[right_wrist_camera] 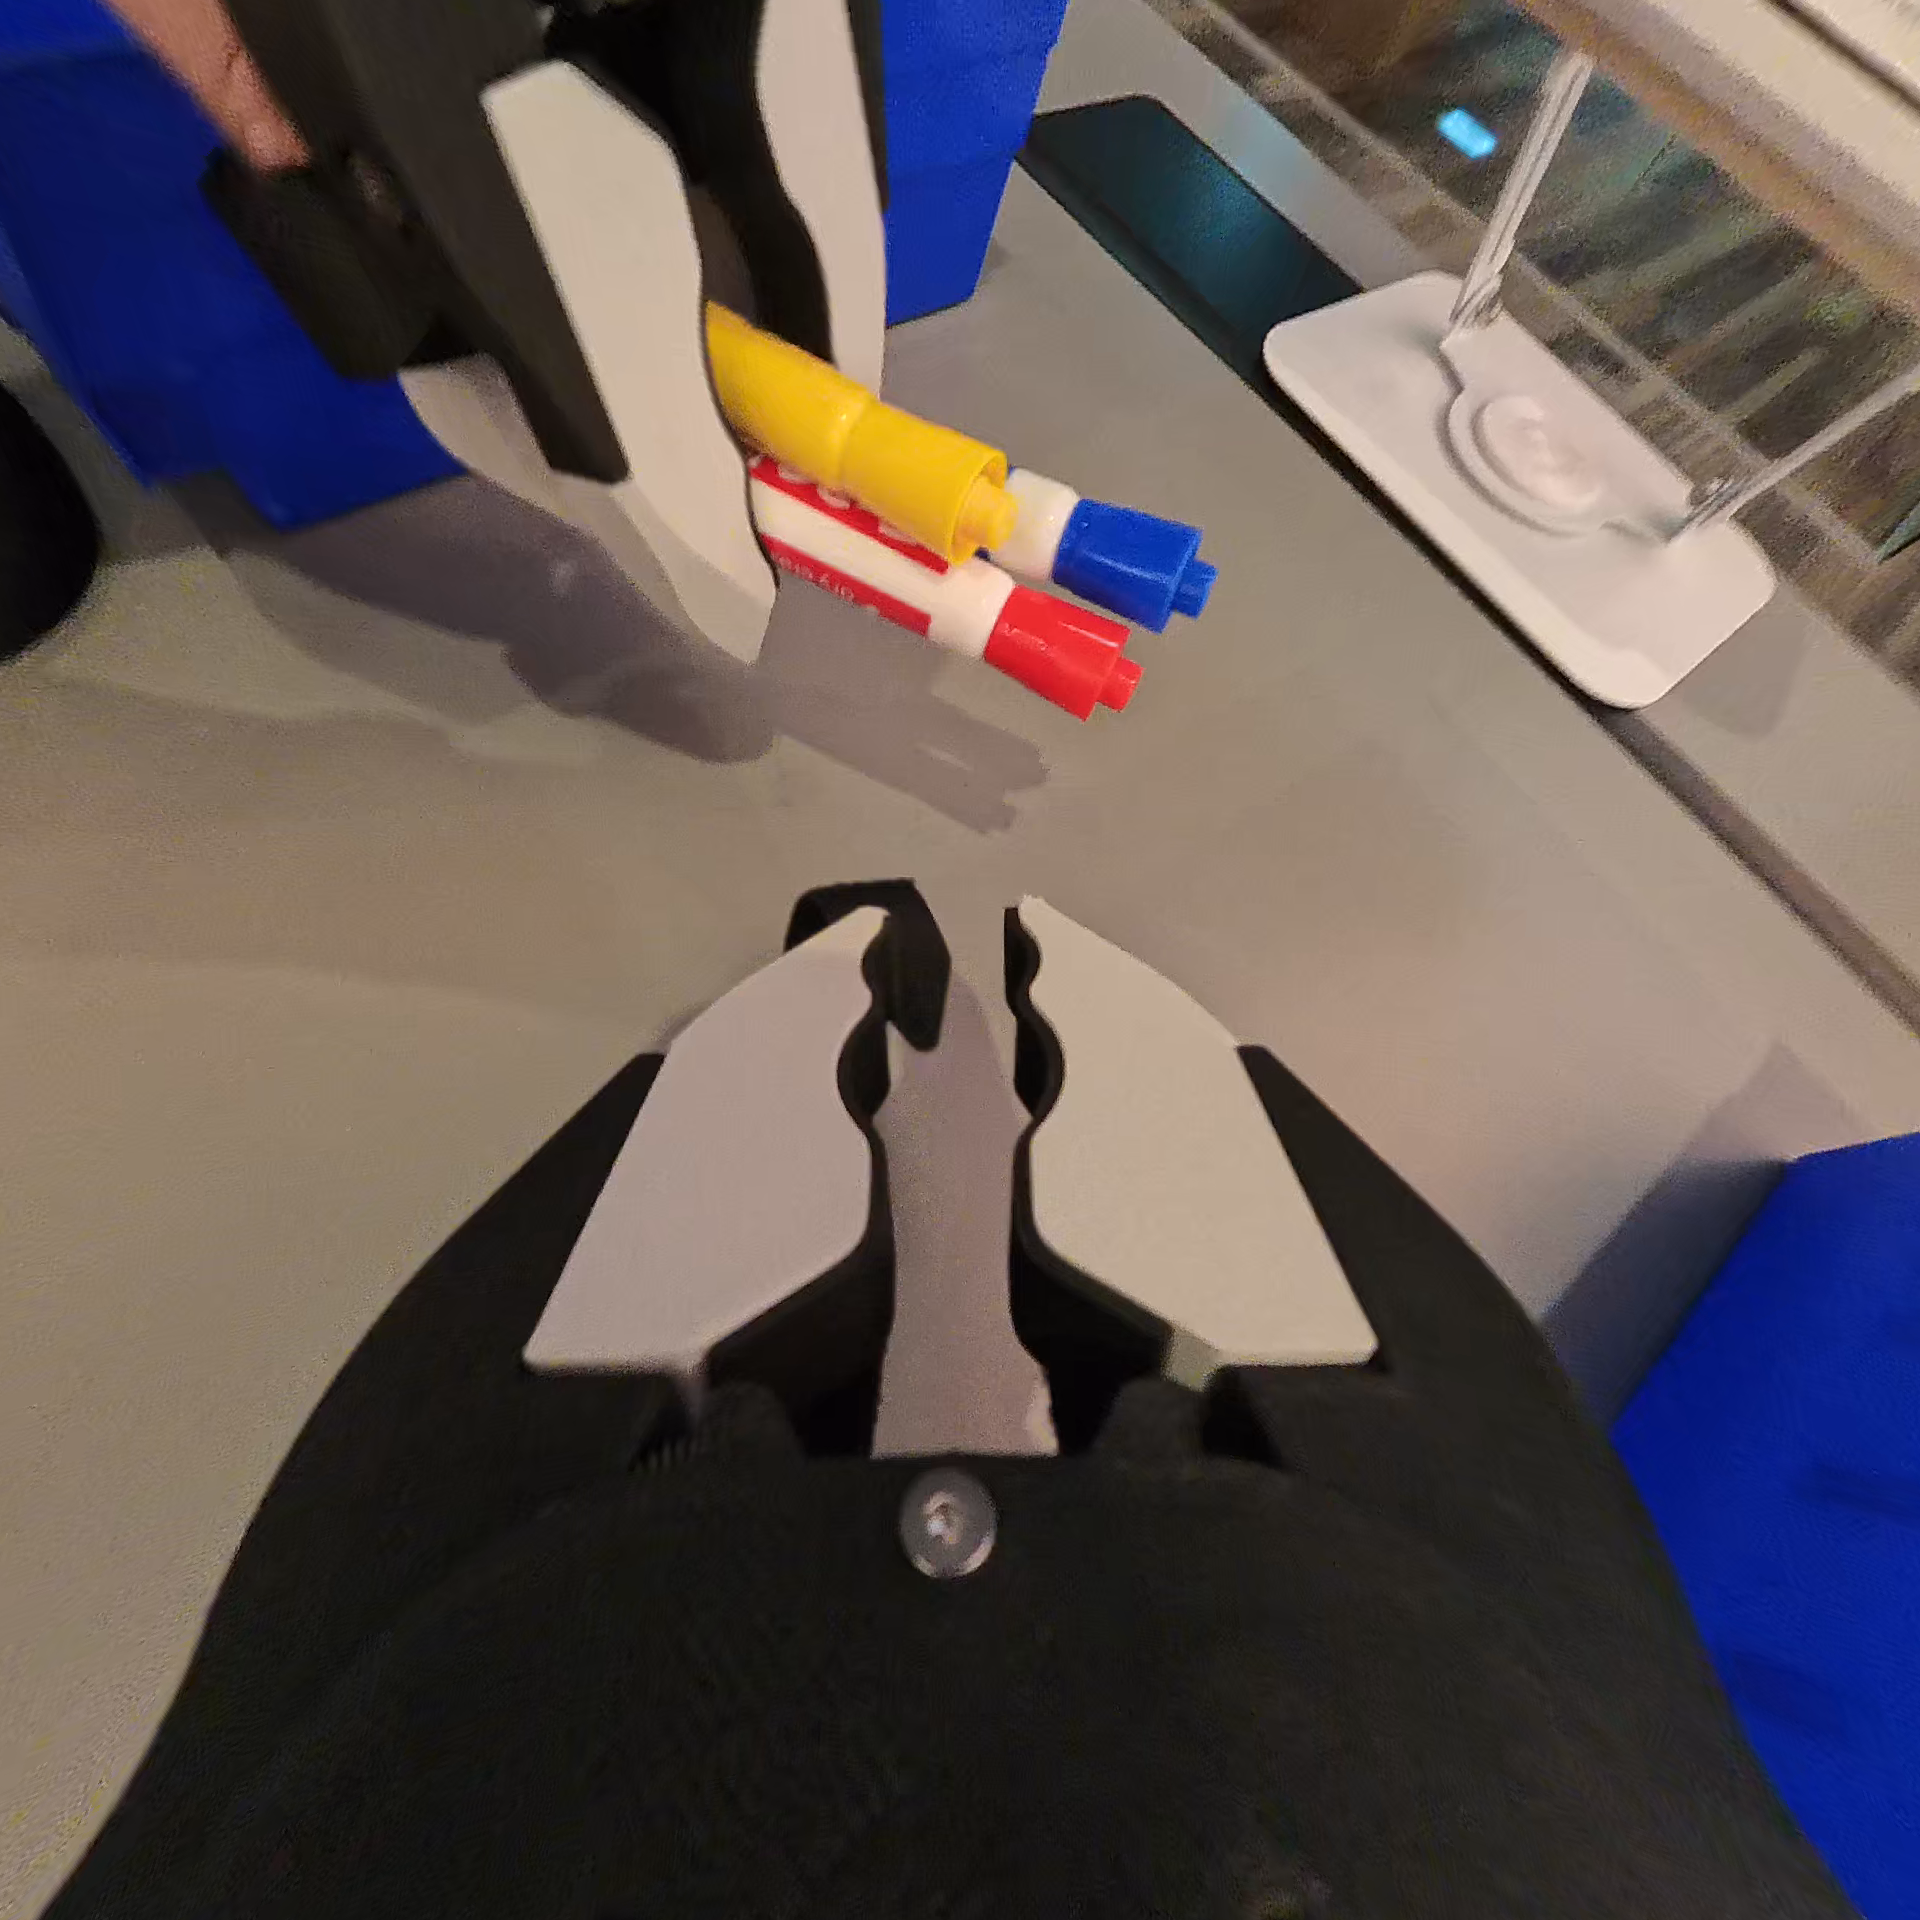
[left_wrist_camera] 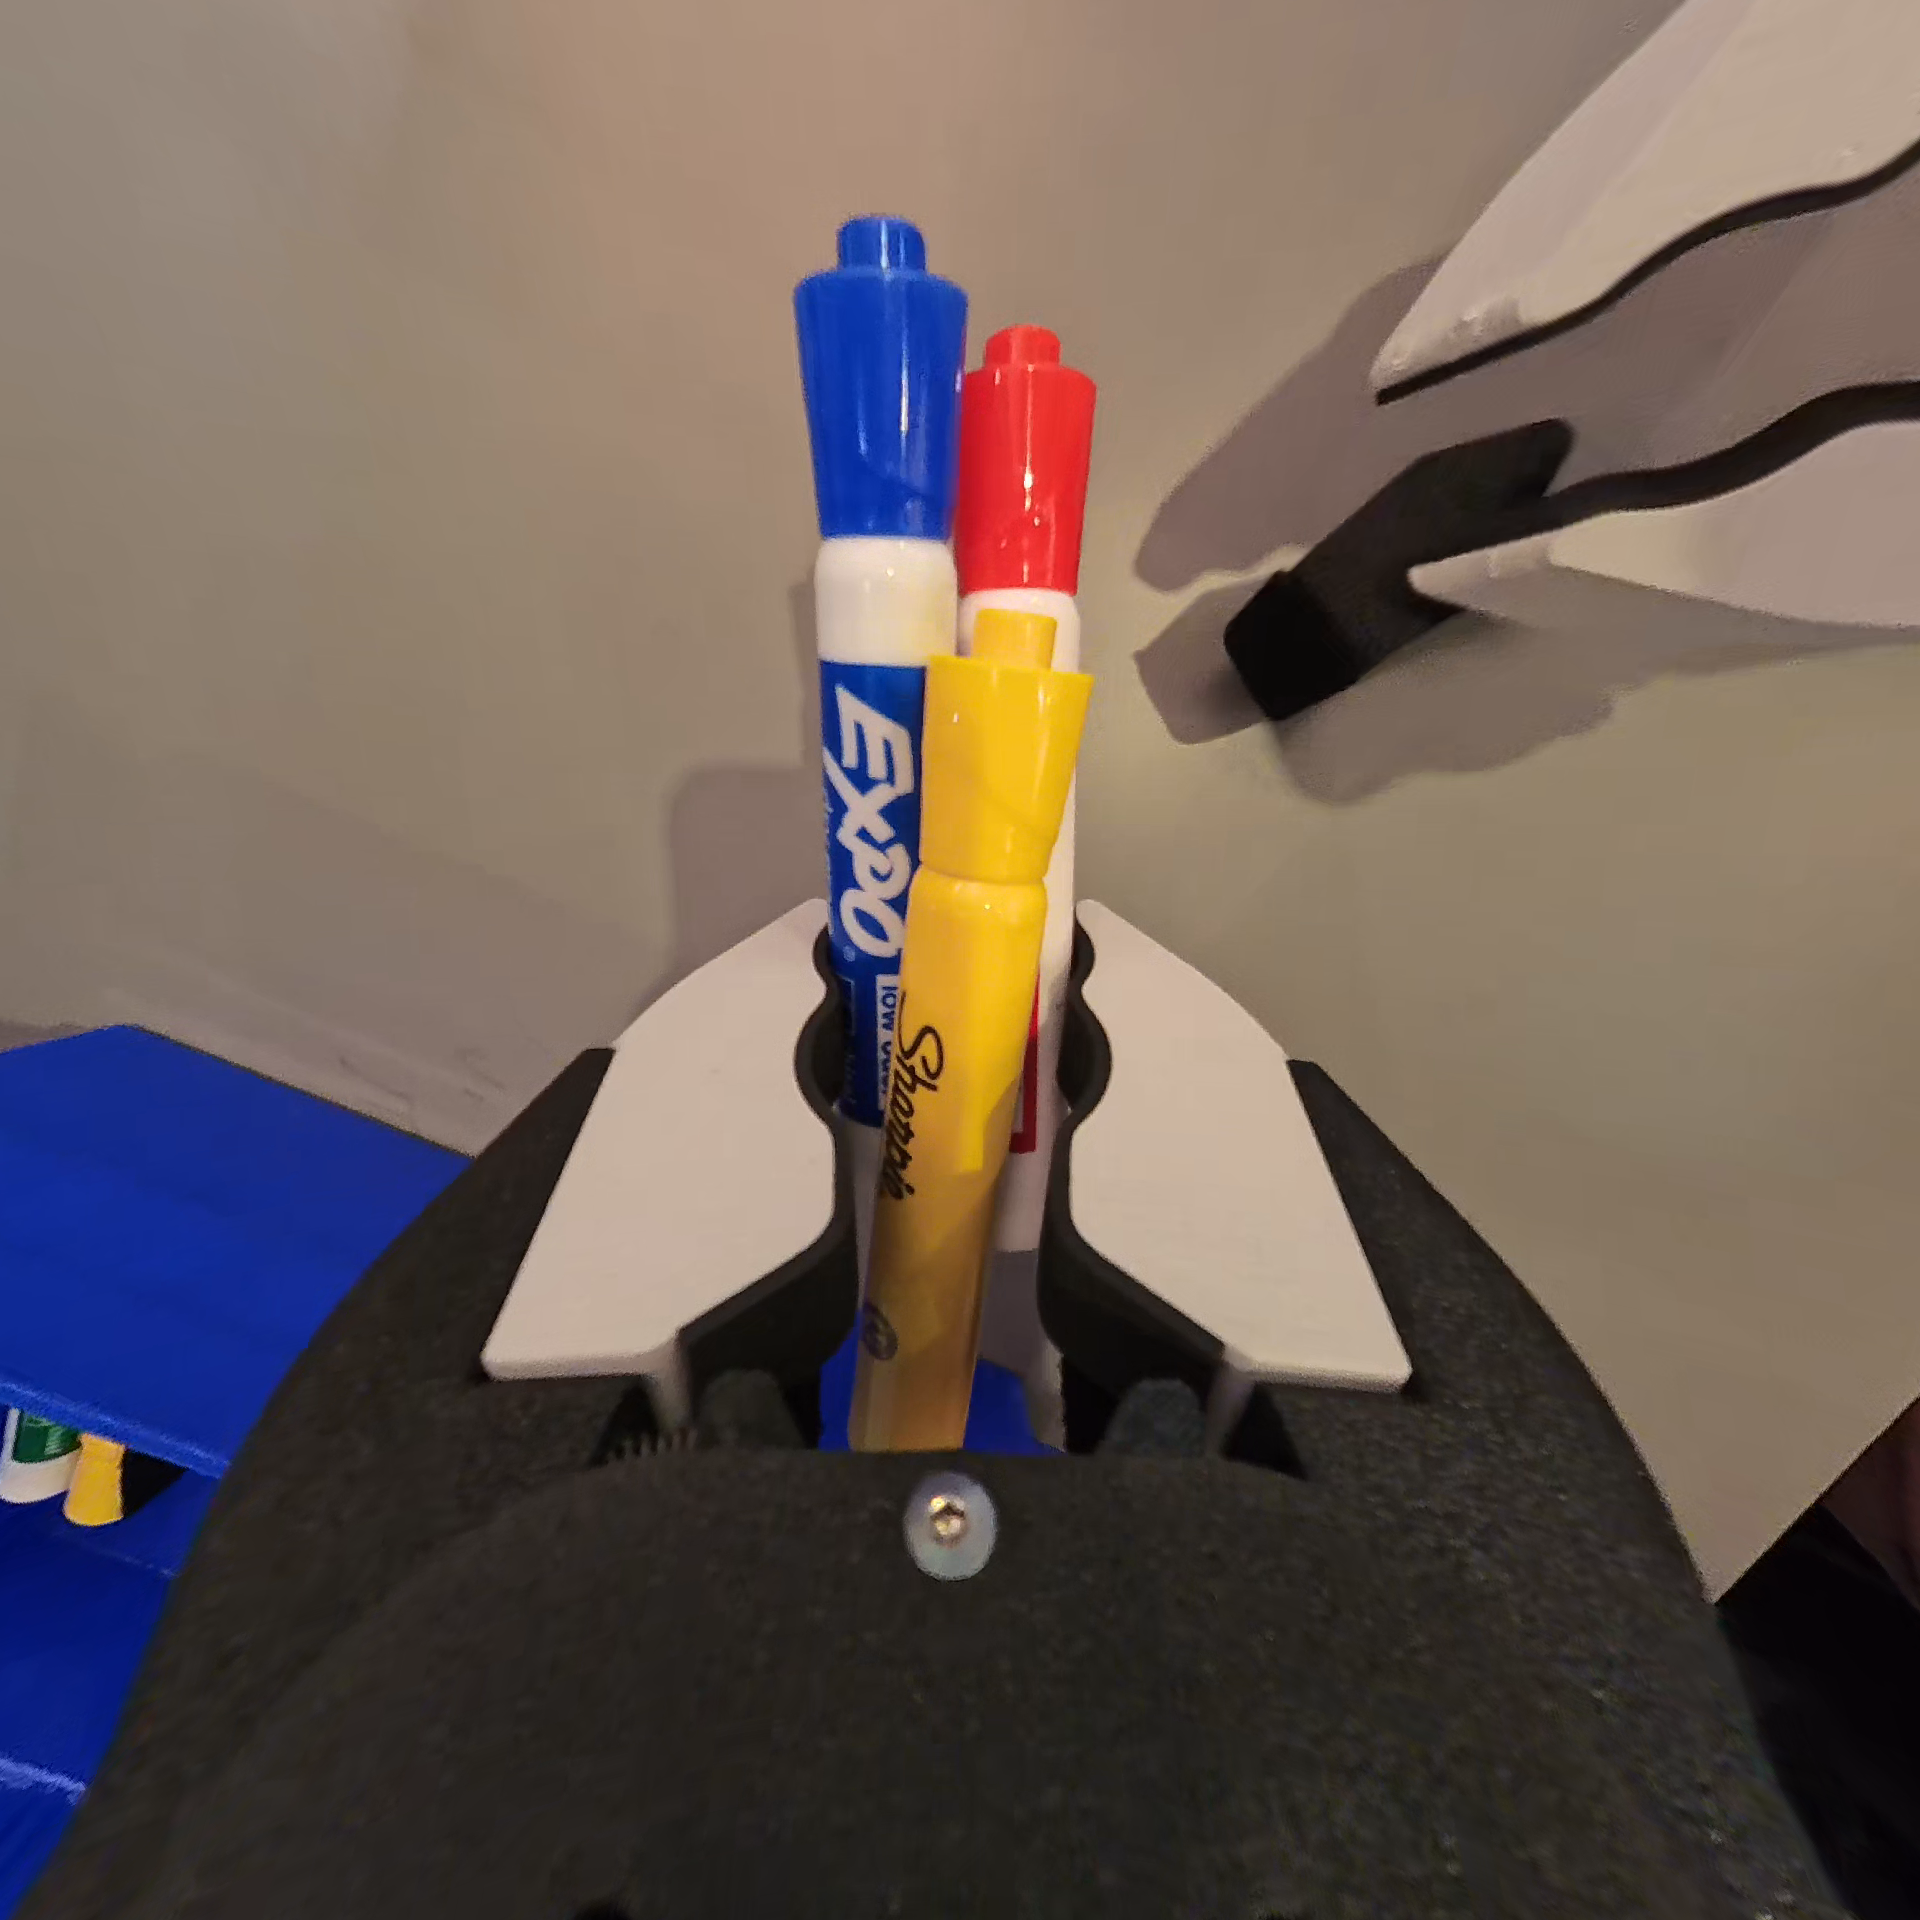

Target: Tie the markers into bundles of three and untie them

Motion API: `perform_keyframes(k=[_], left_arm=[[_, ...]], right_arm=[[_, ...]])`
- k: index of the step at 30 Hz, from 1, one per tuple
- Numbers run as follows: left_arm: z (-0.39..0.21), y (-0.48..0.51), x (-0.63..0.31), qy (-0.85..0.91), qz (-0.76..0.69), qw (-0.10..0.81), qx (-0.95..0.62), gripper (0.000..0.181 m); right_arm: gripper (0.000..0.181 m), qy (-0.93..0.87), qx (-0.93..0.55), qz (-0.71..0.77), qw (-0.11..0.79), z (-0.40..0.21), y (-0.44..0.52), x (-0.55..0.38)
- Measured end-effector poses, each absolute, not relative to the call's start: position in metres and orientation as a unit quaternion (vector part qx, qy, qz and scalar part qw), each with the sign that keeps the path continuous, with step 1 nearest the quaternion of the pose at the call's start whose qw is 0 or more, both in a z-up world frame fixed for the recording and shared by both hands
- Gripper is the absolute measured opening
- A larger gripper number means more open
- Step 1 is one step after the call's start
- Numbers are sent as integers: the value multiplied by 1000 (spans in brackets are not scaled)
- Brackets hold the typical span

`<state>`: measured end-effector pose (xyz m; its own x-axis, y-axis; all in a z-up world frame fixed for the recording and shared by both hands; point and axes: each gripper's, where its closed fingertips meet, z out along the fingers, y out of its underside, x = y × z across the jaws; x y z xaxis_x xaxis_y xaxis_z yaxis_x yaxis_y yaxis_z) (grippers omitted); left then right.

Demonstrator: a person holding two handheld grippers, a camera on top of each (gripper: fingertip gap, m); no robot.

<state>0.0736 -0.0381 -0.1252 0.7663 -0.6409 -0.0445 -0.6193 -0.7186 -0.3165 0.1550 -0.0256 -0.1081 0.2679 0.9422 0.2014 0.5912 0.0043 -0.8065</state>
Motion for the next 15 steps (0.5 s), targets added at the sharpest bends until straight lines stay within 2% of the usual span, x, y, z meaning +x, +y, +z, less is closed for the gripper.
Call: perform_keyframes(k=[2, 5, 8, 11, 15], left_arm=[[-125, -39, 72, 344, -32, 157, -925, 38], [-126, -44, 71, 360, -24, 145, -921, 38], [-129, -49, 70, 377, -13, 129, -917, 38], [-130, -54, 73, 392, -15, 119, -912, 38], [-128, -60, 77, 405, -21, 114, -907, 38]], right_arm=[[19, -578, -654, 201, 445, -104, -26, 157], [19, -592, -611, 267, 452, -90, -38, 150], [27, -617, -557, 319, 456, -74, -49, 139], [28, -635, -480, 343, 498, -59, -52, 130], [32, -646, -456, 360, 495, -61, -49, 121]])
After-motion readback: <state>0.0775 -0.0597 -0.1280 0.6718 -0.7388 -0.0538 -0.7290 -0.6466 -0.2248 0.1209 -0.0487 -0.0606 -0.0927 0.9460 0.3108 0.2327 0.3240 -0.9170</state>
